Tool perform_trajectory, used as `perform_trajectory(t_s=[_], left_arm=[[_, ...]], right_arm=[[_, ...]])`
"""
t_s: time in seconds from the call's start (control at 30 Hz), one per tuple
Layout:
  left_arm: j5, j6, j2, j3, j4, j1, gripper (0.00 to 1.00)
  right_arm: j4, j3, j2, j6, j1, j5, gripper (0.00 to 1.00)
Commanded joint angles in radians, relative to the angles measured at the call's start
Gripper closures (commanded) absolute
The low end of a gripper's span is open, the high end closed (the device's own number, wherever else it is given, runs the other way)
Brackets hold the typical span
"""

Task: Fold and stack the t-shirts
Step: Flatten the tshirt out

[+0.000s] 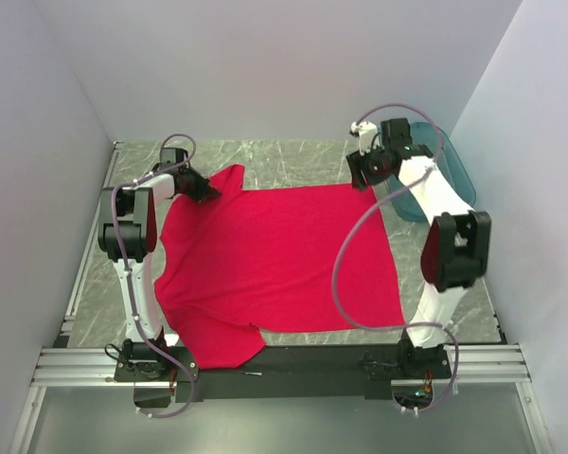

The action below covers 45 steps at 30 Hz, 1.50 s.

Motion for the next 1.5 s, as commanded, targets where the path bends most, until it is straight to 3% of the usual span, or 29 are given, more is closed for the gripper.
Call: perform_trajectory(t_s=[0.0,0.23,0.53,1.47], left_arm=[[0.038,0.001,-0.058,-0.018,0.047,0.007,1.0],[0.061,0.017,-0.044,0.005,0.046,0.01,1.0],[0.079,0.013,-0.026,-0.026,0.081,0.011,0.99],[0.075,0.025,-0.013,-0.004,0.055,0.01,0.99]], right_arm=[[0.012,0.147,0.126,0.044,0.017,0.283,0.38],[-0.167,0.433,0.349,-0.129,0.025,0.383,0.44],[-0.182,0.513,0.482,-0.411,0.037,0.446,0.42],[-0.188,0.676,0.695,-0.496,0.035,0.435,0.49]])
